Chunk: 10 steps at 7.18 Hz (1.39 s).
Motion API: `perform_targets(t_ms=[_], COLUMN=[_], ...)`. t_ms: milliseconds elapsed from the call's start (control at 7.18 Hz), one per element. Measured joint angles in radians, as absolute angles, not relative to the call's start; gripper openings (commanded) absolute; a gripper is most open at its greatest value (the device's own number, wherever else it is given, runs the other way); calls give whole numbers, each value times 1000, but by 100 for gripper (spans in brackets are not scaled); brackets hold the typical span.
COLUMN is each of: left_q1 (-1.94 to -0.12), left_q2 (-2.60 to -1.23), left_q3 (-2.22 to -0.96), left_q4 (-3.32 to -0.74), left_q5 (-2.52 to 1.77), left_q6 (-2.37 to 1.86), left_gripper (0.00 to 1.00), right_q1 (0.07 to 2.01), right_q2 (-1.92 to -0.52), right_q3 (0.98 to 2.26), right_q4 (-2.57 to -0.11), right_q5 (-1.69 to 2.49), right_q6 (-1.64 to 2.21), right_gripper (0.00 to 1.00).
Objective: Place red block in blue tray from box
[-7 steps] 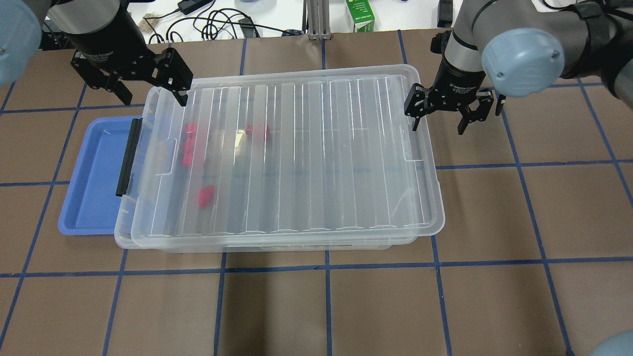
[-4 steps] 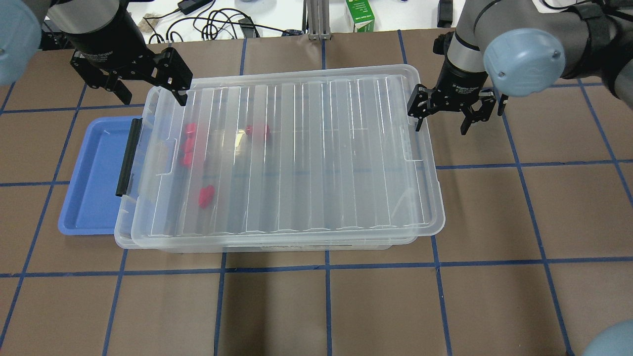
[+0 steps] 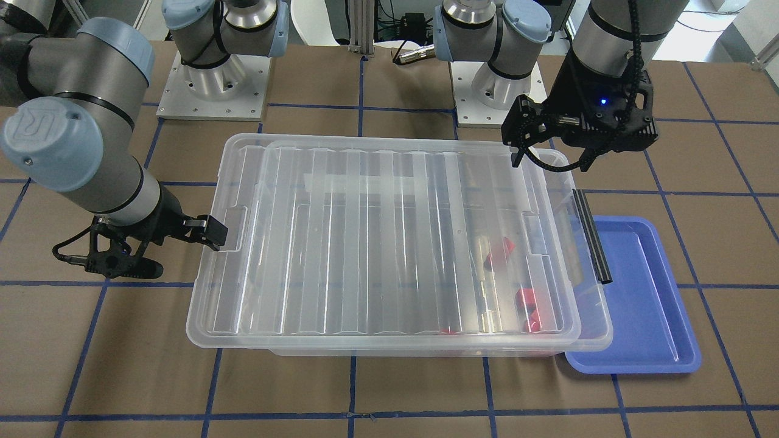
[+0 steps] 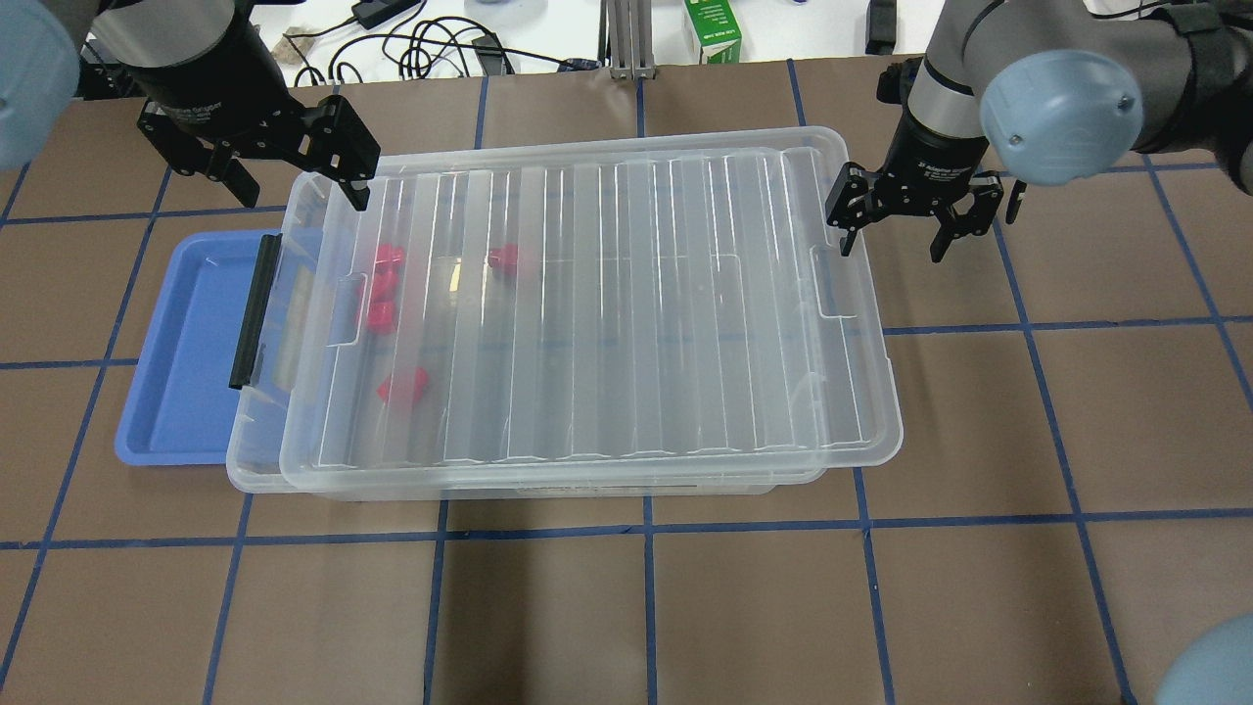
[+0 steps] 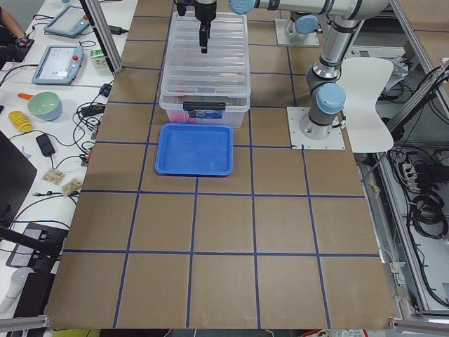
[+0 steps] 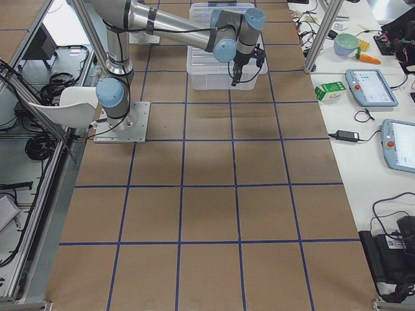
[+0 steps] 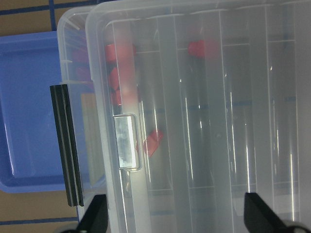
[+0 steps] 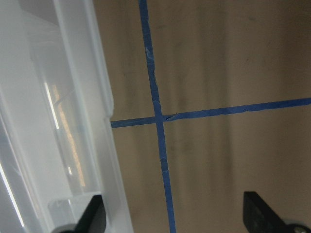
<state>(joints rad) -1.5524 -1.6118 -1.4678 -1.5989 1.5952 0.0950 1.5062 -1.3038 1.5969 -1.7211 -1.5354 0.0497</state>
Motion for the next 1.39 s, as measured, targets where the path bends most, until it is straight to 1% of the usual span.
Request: perform_targets(t_ms=[1114, 1392], left_q1=[-1554, -1556], left_q2=[-1617, -1633], left_q3=[-1466, -1480], left_q4=[-1597, -1557], left_q5=[1593, 1584], left_q6=[88, 67], left_gripper=[100, 100], right_q1=[1401, 1372], right_q2=[-1304, -1304], right_q3=[1587, 1585], right_q4=[-1719, -1720], right_q5=[-1578, -1584], right_q6=[-80, -117], right_gripper=[100, 100])
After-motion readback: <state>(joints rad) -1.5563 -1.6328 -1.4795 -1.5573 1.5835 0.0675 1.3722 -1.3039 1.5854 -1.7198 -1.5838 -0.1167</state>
